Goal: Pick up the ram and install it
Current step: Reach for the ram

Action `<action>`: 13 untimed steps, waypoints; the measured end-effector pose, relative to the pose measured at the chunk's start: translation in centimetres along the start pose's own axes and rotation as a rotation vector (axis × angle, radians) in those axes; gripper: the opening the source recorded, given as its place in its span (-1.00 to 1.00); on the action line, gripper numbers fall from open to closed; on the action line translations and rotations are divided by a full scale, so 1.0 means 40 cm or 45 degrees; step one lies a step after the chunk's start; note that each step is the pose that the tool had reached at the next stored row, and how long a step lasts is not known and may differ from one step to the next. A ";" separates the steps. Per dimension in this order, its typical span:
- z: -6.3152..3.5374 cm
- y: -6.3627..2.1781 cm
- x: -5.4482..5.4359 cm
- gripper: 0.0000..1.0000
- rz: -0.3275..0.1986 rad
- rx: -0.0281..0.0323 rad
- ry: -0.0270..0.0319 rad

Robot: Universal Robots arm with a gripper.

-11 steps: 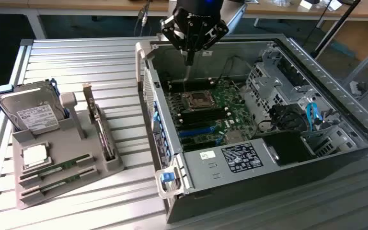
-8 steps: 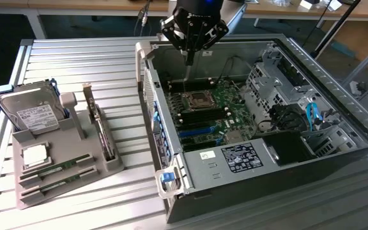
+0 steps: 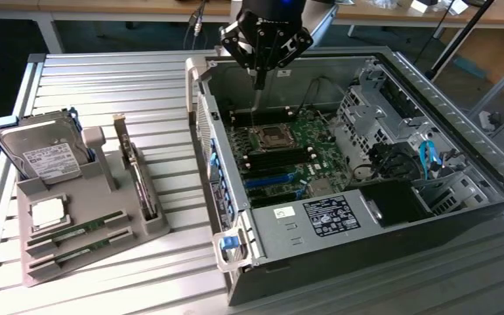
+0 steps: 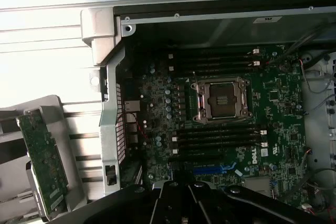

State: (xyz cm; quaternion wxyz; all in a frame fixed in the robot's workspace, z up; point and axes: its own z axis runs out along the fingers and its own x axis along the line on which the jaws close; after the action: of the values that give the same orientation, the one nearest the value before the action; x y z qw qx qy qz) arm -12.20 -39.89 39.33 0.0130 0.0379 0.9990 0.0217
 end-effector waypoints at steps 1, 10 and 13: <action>0.000 0.000 0.001 -0.79 0.000 -0.0001 -0.0002; 0.000 -0.002 0.026 -0.79 0.000 -0.0001 -0.0003; -0.001 -0.003 0.036 -0.79 0.000 -0.0001 -0.0013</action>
State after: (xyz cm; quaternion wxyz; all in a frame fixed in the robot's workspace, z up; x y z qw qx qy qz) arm -13.66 -39.89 39.32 0.0135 0.0379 0.9990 0.0217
